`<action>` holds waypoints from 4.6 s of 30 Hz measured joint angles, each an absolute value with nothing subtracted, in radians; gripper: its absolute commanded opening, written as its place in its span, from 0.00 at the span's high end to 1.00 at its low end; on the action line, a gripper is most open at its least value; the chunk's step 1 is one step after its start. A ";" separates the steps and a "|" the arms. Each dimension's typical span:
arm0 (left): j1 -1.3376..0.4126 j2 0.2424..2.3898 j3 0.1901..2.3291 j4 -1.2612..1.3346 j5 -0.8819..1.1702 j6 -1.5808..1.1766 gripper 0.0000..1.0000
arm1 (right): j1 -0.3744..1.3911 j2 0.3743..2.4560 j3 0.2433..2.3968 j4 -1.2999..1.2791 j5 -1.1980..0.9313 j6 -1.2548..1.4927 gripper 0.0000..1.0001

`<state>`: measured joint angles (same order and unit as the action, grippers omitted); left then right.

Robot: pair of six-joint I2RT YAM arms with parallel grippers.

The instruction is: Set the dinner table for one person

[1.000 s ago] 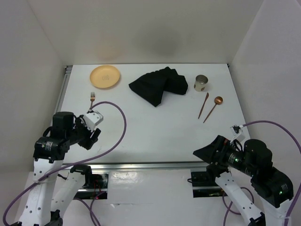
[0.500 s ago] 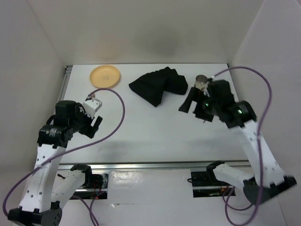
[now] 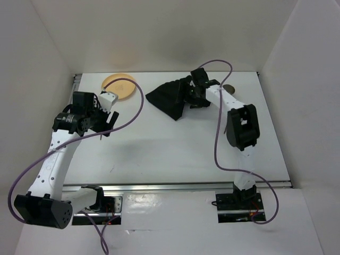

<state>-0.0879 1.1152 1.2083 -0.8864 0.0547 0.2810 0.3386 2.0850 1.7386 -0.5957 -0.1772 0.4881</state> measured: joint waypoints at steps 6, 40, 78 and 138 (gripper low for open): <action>-0.091 1.192 1.265 -0.884 -0.007 0.284 0.13 | 0.338 2.325 1.944 -0.501 -0.262 0.442 0.71; -0.243 2.136 1.642 -0.888 0.311 0.089 0.10 | 0.390 1.758 1.164 -0.308 -0.479 0.437 0.16; -0.277 1.903 2.178 -1.219 0.505 0.176 1.00 | 0.157 1.588 0.940 -0.236 -0.501 0.491 0.00; -0.231 1.818 1.777 -1.066 0.283 0.113 1.00 | 0.271 2.500 2.519 -0.744 -0.283 0.449 0.00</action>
<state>-0.2310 1.8175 1.7767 -1.0660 0.2832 0.1127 0.2714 2.5004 2.5187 -0.7437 -0.2832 0.4488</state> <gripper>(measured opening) 0.008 0.998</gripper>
